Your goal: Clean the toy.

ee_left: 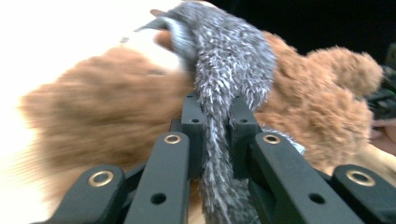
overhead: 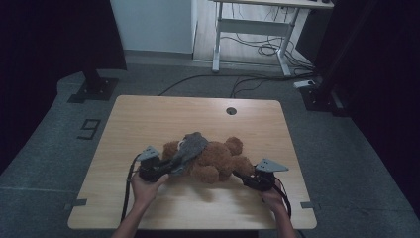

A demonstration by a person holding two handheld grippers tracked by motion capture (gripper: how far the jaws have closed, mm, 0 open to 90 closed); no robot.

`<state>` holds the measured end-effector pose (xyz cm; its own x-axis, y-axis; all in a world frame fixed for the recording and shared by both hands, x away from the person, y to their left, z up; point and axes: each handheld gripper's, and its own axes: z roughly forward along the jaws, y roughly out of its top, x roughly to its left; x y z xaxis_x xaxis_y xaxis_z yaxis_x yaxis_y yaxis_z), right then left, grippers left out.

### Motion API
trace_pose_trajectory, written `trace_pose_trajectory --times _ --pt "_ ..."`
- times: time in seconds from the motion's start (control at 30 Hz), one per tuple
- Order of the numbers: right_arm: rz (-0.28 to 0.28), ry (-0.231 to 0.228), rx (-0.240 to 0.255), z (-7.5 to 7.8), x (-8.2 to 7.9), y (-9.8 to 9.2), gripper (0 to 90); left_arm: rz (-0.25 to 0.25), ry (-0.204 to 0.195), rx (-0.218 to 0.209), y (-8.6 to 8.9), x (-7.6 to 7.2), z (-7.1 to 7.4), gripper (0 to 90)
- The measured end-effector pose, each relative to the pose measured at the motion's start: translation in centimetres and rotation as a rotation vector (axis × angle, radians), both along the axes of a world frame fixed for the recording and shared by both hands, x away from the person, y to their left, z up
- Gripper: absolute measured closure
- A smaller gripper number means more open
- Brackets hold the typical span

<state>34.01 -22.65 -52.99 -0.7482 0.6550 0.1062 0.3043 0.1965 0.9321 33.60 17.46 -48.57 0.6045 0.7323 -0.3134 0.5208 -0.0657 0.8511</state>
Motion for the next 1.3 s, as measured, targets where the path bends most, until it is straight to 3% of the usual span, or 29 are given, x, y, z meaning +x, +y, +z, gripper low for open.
trace_pose_trajectory --times 0.13,0.27,0.6,0.73,0.87,1.0,1.1,1.2,1.27,1.3 --pt "0.010 0.001 -0.002 -0.1 0.0 -0.1 57.9 0.041 0.028 -0.013 2.1 0.3 -0.7 80.2" --pt "0.014 0.004 -0.012 -0.2 0.0 -0.1 57.7 0.087 0.043 0.011 3.7 0.4 -1.4 80.0" --pt "-0.007 0.021 -0.007 -0.6 0.3 -0.6 57.7 0.178 0.132 0.138 8.0 -0.2 -3.6 80.1" --pt "-0.014 0.024 -0.008 -0.6 0.4 -0.7 57.5 0.176 0.106 0.091 8.6 -0.3 -3.0 79.7" --pt "-0.020 0.028 -0.006 -0.8 0.5 -0.5 57.3 0.099 0.034 0.053 6.4 -0.2 -0.8 79.4" --pt "-0.022 0.029 -0.014 -0.8 0.5 -0.4 57.2 0.000 -0.054 0.046 2.0 0.2 2.1 79.5" --pt "-0.024 0.033 -0.017 -0.9 0.5 -0.4 57.0 -0.069 -0.093 0.055 -1.1 0.6 3.6 79.4" --pt "-0.024 0.036 -0.020 -0.9 0.5 -0.3 56.9 -0.120 -0.109 0.106 -4.2 0.9 4.1 79.2" --pt "-0.025 0.037 -0.021 -0.9 0.5 -0.3 56.9 -0.128 -0.082 0.156 -5.7 1.3 3.4 78.7" --pt "-0.024 0.036 -0.021 -0.9 0.5 -0.3 56.9 -0.126 -0.049 0.181 -6.1 1.7 2.6 78.6"
